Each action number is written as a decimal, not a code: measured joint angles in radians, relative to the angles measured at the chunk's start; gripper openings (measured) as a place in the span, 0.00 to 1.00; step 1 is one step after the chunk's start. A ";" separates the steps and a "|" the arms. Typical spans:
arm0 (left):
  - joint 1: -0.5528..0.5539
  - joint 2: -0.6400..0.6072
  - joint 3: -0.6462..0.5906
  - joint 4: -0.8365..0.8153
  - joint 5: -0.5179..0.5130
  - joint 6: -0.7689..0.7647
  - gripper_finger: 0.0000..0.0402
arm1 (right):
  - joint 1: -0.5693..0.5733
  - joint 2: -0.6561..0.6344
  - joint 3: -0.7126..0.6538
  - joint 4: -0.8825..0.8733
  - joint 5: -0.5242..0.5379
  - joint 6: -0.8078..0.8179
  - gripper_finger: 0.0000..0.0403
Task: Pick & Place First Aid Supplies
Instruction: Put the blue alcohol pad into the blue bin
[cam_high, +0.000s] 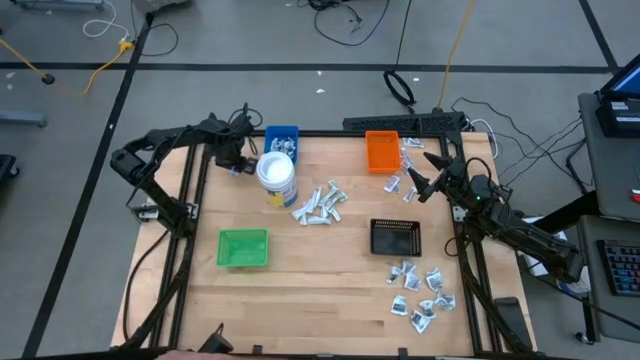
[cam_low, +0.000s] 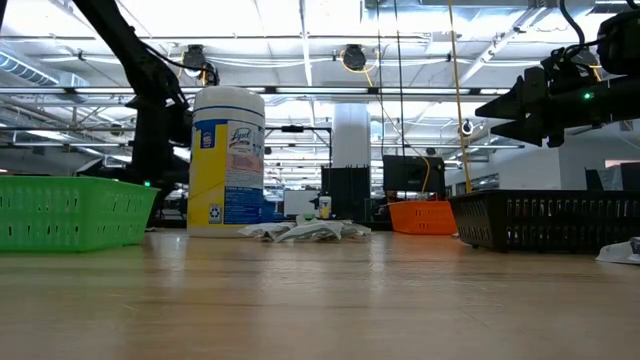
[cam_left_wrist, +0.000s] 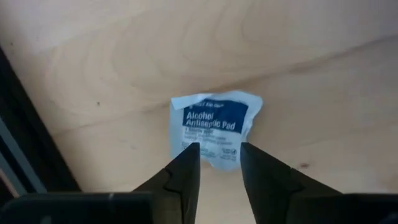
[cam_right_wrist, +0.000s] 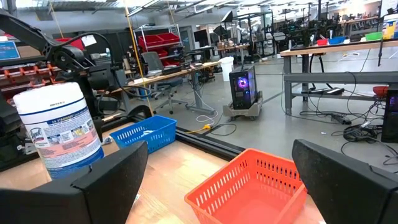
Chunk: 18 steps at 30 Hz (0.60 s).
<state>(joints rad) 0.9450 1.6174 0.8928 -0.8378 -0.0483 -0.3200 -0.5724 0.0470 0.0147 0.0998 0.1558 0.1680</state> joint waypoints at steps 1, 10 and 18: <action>-0.004 0.006 0.000 -0.006 -0.001 0.001 0.31 | 0.000 0.000 0.000 0.000 0.000 0.000 0.98; -0.037 0.066 0.023 -0.030 -0.064 -0.040 0.42 | 0.000 0.000 0.000 0.000 0.000 0.000 0.98; -0.039 0.068 0.022 -0.057 -0.052 0.001 0.18 | 0.000 0.000 0.000 0.000 0.000 0.000 0.98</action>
<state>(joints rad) 0.9065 1.6853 0.9150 -0.8945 -0.1007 -0.3191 -0.5721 0.0470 0.0143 0.0998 0.1558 0.1680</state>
